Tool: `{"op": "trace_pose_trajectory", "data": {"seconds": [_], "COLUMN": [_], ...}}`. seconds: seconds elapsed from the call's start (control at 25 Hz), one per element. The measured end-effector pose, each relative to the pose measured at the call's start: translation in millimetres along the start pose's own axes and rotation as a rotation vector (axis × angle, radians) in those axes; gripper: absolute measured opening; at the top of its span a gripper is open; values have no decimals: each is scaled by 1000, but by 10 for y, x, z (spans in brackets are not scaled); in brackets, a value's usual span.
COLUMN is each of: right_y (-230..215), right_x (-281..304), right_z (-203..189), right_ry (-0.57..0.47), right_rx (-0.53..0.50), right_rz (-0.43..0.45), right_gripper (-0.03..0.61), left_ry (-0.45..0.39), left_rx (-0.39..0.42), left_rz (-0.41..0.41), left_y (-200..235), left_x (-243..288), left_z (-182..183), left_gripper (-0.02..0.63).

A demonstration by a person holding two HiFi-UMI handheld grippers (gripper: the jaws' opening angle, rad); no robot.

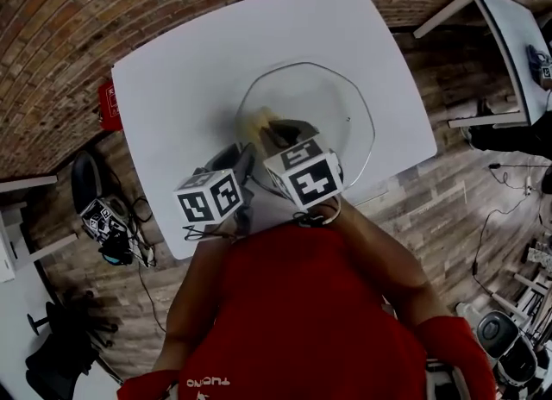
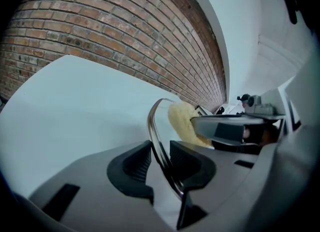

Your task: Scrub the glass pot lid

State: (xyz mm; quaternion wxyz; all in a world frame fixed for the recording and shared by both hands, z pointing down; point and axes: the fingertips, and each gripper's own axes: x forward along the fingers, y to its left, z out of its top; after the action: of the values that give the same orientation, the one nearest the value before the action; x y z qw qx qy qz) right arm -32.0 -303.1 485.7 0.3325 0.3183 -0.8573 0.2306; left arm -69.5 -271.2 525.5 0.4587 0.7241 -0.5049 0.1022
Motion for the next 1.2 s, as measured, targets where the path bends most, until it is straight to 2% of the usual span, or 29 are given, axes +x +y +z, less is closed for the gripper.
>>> {"op": "trace_pose_trajectory", "data": {"seconds": [0.16,0.36,0.48,0.76,0.88,1.04,1.2], "right_y": [96,-95,-399,-1411,-1632,-1579,-1075], "right_x": [100,99,-12,-508,-675,-756,-773], "right_z": [-149,-297,-396,-631,-663,-680,-622], "right_ry": [40,70,94,127,131,124,84], "right_rx": [-1,8,-4,37,52,52,45], "right_rz": [6,-42,-118,-338,-395,-397,-295], "right_gripper": [54,54,54,54,54,54,54], "left_ry": [4,-3,2,3,4,5,2], "left_rx": [-1,-2,1,3,4,2,-4], "left_rz": [3,-2,3,-1,0,8,13], "left_y": [-7,-19,-14,-31,-29,-39,-38], "left_x": [-5,-1,-9,-14,-19,-23,-21], "left_z": [-9,15,14,-2,-1,-12,-21], "left_gripper": [124,124,124,124,124,124,124]}}
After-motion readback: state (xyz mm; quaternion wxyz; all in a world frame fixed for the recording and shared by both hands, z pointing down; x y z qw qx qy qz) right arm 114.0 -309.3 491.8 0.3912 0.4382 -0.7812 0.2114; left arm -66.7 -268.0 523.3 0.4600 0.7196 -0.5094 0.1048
